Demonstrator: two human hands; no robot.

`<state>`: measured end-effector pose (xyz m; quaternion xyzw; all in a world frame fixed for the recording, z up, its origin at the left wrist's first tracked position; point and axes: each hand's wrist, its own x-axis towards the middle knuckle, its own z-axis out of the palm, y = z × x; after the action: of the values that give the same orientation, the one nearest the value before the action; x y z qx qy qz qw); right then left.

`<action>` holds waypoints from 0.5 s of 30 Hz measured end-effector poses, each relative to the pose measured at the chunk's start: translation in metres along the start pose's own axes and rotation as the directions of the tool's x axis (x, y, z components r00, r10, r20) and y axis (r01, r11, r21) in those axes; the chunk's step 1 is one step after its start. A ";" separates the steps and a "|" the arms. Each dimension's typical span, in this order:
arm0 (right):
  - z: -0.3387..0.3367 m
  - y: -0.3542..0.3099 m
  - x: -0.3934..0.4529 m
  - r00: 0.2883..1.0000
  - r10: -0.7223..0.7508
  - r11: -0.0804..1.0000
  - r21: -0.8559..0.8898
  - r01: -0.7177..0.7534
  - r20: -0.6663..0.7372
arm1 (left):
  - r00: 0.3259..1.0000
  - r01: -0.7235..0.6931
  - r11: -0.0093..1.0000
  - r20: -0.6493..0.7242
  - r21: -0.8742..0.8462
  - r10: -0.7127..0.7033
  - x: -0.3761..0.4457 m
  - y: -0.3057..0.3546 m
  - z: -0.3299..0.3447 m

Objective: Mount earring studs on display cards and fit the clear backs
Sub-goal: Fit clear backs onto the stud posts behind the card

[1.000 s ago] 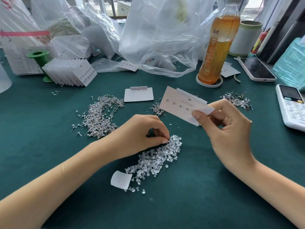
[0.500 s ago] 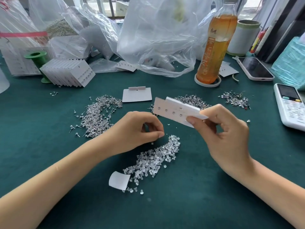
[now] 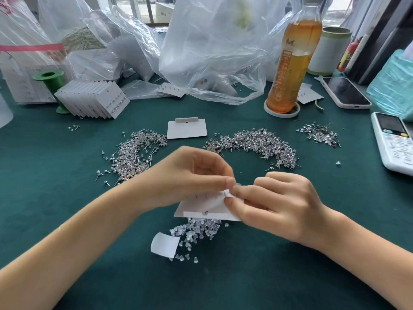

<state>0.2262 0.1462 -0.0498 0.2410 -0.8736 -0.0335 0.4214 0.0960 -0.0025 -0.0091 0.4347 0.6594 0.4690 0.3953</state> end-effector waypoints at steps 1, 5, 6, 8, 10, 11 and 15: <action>0.000 0.000 0.000 1.000 0.001 1.000 -0.002 -0.001 0.009 | 1.000 0.005 1.000 0.016 0.002 -0.005 -0.001 0.000 0.001; 0.000 0.000 0.000 0.999 0.017 1.000 0.006 -0.017 0.045 | 1.000 0.003 1.000 0.028 0.025 -0.004 -0.002 0.000 0.003; 0.000 0.000 0.000 0.998 0.022 1.000 0.011 -0.023 0.051 | 1.000 -0.001 1.000 0.031 0.030 0.000 -0.003 0.000 0.003; 0.000 -0.001 0.000 0.998 0.031 0.999 0.019 -0.032 0.059 | 0.999 -0.011 0.999 0.040 0.041 0.009 -0.003 0.000 0.003; 0.000 -0.002 0.000 0.997 0.034 0.999 0.018 -0.035 0.066 | 0.999 -0.019 0.998 0.046 0.054 0.017 -0.004 0.000 0.003; 0.000 -0.002 -0.001 0.997 0.034 0.999 0.016 -0.036 0.068 | 0.999 -0.021 0.998 0.049 0.065 0.018 -0.004 0.000 0.003; -0.001 -0.002 -0.001 0.996 0.040 0.999 0.018 -0.042 0.078 | 0.998 -0.020 0.996 0.061 0.084 0.015 -0.005 0.000 0.002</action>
<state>0.2281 0.1447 -0.0508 0.2256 -0.8944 -0.0257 0.3853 0.0994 -0.0069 -0.0093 0.4705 0.6626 0.4309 0.3923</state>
